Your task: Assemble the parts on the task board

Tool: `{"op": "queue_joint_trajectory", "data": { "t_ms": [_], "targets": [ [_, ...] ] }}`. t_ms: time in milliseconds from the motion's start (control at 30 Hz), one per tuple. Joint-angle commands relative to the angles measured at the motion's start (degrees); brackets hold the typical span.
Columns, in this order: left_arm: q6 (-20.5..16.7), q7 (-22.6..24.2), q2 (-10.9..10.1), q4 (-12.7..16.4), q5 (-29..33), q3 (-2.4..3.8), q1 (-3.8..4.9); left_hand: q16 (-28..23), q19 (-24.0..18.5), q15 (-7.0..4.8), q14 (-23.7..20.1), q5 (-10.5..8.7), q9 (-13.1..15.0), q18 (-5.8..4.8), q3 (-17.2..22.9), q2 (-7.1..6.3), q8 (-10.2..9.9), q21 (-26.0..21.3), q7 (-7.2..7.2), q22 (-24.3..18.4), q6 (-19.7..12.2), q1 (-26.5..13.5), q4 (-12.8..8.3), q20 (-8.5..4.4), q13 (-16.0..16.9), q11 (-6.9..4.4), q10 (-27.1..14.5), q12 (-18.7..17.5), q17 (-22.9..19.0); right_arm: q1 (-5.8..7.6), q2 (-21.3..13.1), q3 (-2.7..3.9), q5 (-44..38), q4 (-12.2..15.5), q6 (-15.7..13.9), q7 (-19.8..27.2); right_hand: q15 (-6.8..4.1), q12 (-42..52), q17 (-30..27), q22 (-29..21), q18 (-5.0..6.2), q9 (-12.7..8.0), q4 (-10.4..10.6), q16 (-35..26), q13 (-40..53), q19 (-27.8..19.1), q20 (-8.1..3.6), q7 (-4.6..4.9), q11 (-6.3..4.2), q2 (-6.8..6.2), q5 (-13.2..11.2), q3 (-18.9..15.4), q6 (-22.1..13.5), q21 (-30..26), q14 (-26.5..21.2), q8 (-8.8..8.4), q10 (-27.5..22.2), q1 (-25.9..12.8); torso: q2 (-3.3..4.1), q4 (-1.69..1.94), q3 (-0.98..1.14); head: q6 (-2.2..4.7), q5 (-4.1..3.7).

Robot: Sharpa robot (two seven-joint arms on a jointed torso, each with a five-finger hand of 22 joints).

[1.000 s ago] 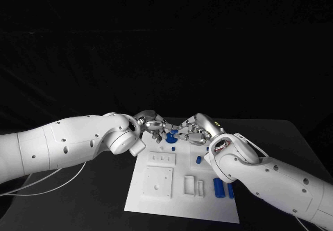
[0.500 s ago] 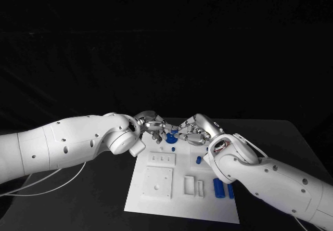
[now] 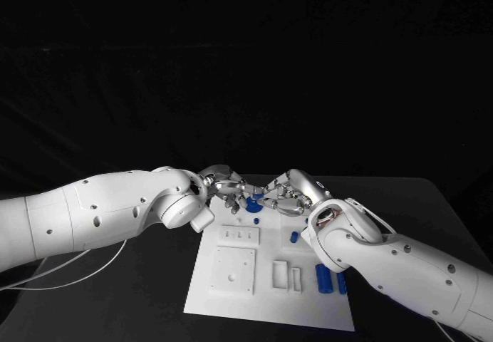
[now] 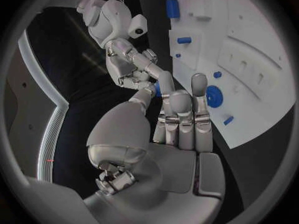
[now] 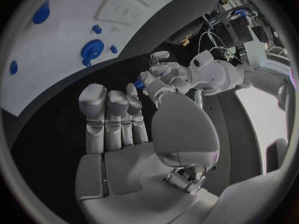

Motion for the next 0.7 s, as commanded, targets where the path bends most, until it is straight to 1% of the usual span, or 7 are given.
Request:
{"op": "queue_joint_trajectory", "data": {
  "t_ms": [33, 167, 233, 300, 367, 433, 700],
  "targets": [
    [2.9, 0.2, 0.2, 0.4, 0.5, -0.07, -0.04, -0.5, 0.1, -0.08, -0.2, -0.27, 0.3, -0.39, -0.1, 2.57, 0.2, 0.0, -2.84, 0.9, 2.6, 3.9, 0.8, 0.19, -0.1, -0.83, 2.0, -0.7, 0.0, 0.09, 0.2, 0.09, -0.2, 0.1, -0.5, 0.3, -0.26, 0.0, 0.0, 5.8, -0.23, -0.1, 0.3, 0.2, 0.1, 2.2, -0.32, 0.13, -0.07, -0.05, 0.7, -0.7, 0.3, 0.2, 0.3, -0.02, 0.6, -0.4, 0.03, -0.01, 0.0, 0.03, -0.06],
    [3.4, 0.3, 0.2, 0.5, 0.7, -0.07, -0.04, -0.5, 0.0, -0.05, -0.3, -0.31, 0.5, -0.37, -0.4, 2.16, 0.2, 0.0, -2.82, 0.9, 2.6, 4.4, 1.3, 0.23, -0.1, -0.84, 1.9, -0.9, 0.0, 0.09, 0.2, 0.09, -0.5, 0.2, -0.6, -0.2, -0.27, -0.1, 0.1, 5.8, -0.24, -0.1, 1.2, 0.2, 0.2, 2.2, -0.33, 0.1, -0.07, -0.22, 1.8, -1.7, 0.3, 0.3, 0.4, -0.02, 0.6, -0.5, 0.03, -0.01, 0.02, -0.04, -0.12],
    [3.5, 0.3, 0.2, 0.5, 0.8, -0.07, -0.04, -0.6, -0.1, -0.04, -0.4, -0.34, 0.6, -0.39, -0.5, 2.01, 0.3, 0.0, -2.83, 1.0, 2.5, 4.7, 1.6, 0.25, -0.1, -0.84, 2.0, -1.1, 0.0, 0.09, 0.2, 0.09, -0.5, 0.2, -0.7, -0.3, -0.28, 0.0, 0.1, 5.8, -0.25, -0.1, 1.5, 0.2, 0.2, 2.3, -0.35, 0.08, -0.08, -0.38, 2.7, -2.0, 0.3, 0.3, 0.4, -0.02, 0.7, -0.8, 0.03, -0.01, 0.03, -0.02, -0.12],
    [3.6, 0.3, 0.3, 0.5, 0.8, -0.07, -0.04, -0.6, -0.1, -0.04, -0.4, -0.34, 0.6, -0.39, -0.5, 1.97, 0.3, 0.0, -2.82, 1.0, 2.5, 4.8, 1.7, 0.25, 0.0, -0.84, 2.0, -1.1, 0.0, 0.09, 0.2, 0.09, -0.5, 0.2, -0.7, -0.4, -0.28, -0.1, 0.1, 5.8, -0.25, -0.1, 2.0, 0.2, 0.2, 2.3, -0.35, 0.07, -0.11, -0.52, 3.9, -2.6, 0.3, 0.4, 0.4, -0.02, 0.7, -0.9, 0.02, -0.01, 0.04, -0.03, -0.14],
    [3.6, 0.3, 0.3, 0.5, 0.8, -0.07, -0.04, -0.6, -0.1, -0.03, -0.4, -0.34, 0.6, -0.39, -0.6, 1.84, 0.2, 0.0, -2.82, 1.0, 2.5, 4.9, 1.8, 0.25, 0.0, -0.84, 1.9, -1.2, 0.0, 0.09, 0.2, 0.09, -0.6, 0.2, -0.7, -0.5, -0.3, -0.1, 0.1, 5.8, -0.26, -0.1, 2.5, 0.3, 0.2, 2.3, -0.36, 0.06, -0.1, -0.74, 5.9, -3.4, 0.3, 0.4, 0.4, -0.02, 0.7, -1.3, 0.0, 0.0, 0.03, -0.04, -0.14],
    [3.7, 0.3, 0.3, 0.5, 0.8, -0.07, -0.04, -0.6, -0.1, -0.03, -0.4, -0.35, 0.6, -0.39, -0.6, 1.75, 0.2, 0.0, -2.83, 1.0, 2.5, 5.0, 1.8, 0.25, 0.0, -0.84, 1.9, -1.2, 0.0, 0.09, 0.2, 0.09, -0.6, 0.2, -0.7, -0.6, -0.3, -0.1, 0.1, 5.8, -0.29, -0.1, 3.0, 0.2, 0.3, 2.3, -0.38, 0.05, -0.11, -0.61, 6.4, -4.3, 0.3, 0.5, 0.4, -0.02, 0.8, -1.0, -0.02, 0.01, 0.04, -0.05, -0.12],
    [3.8, 0.3, 0.3, 0.5, 0.9, -0.07, -0.04, -0.6, -0.1, -0.03, -0.4, -0.4, 0.6, -0.39, -0.6, 1.7, 0.2, 0.0, -2.81, 1.0, 2.5, 5.1, 1.8, 0.25, 0.0, -0.84, 1.9, -1.2, 0.0, 0.09, 0.2, 0.09, -0.6, 0.3, -0.7, -0.9, -0.33, -0.1, 0.2, 5.8, -0.3, -0.1, 3.6, 0.4, 0.3, 2.3, -0.4, 0.01, -0.14, -0.68, 7.5, -4.6, 0.3, 0.6, 0.4, -0.01, 0.8, -1.2, 0.0, -0.02, 0.03, -0.02, -0.14]
  ]
}}
